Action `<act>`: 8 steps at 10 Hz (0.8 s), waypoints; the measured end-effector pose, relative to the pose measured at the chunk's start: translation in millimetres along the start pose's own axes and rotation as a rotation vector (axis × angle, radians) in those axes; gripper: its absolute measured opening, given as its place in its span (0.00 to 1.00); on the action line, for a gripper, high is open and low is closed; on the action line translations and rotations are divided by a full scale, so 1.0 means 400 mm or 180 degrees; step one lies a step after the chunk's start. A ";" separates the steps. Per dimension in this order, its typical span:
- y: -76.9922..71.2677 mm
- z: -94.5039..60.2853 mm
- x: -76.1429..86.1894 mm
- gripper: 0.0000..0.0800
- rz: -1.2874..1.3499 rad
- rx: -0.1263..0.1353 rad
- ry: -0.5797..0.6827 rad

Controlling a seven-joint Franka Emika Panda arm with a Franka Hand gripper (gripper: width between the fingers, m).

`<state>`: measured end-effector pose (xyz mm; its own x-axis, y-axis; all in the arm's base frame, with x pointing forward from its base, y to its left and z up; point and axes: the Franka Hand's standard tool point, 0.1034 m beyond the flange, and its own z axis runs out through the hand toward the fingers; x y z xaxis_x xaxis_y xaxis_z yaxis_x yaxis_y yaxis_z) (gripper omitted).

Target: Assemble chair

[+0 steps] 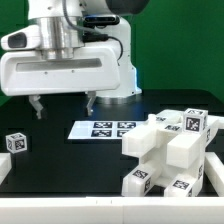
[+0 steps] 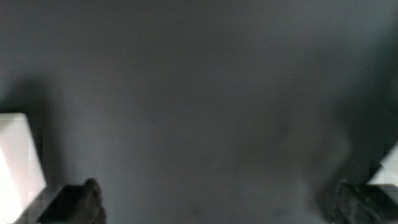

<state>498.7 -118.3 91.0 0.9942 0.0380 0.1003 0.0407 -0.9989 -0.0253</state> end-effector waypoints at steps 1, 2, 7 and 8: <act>0.010 -0.002 0.003 0.81 -0.0241 -0.0068 0.0065; 0.008 -0.002 0.002 0.81 -0.0287 -0.0074 0.0051; 0.049 0.004 -0.025 0.81 -0.0704 -0.0103 -0.0007; 0.072 0.008 -0.044 0.81 -0.0752 -0.0125 -0.0019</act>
Offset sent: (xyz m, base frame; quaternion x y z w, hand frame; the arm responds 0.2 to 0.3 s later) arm 0.0000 0.0000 0.0000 0.0000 0.0000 -0.0650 0.9979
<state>482.6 -147.6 85.4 0.9581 0.2709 0.0929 0.2686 -0.9625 0.0369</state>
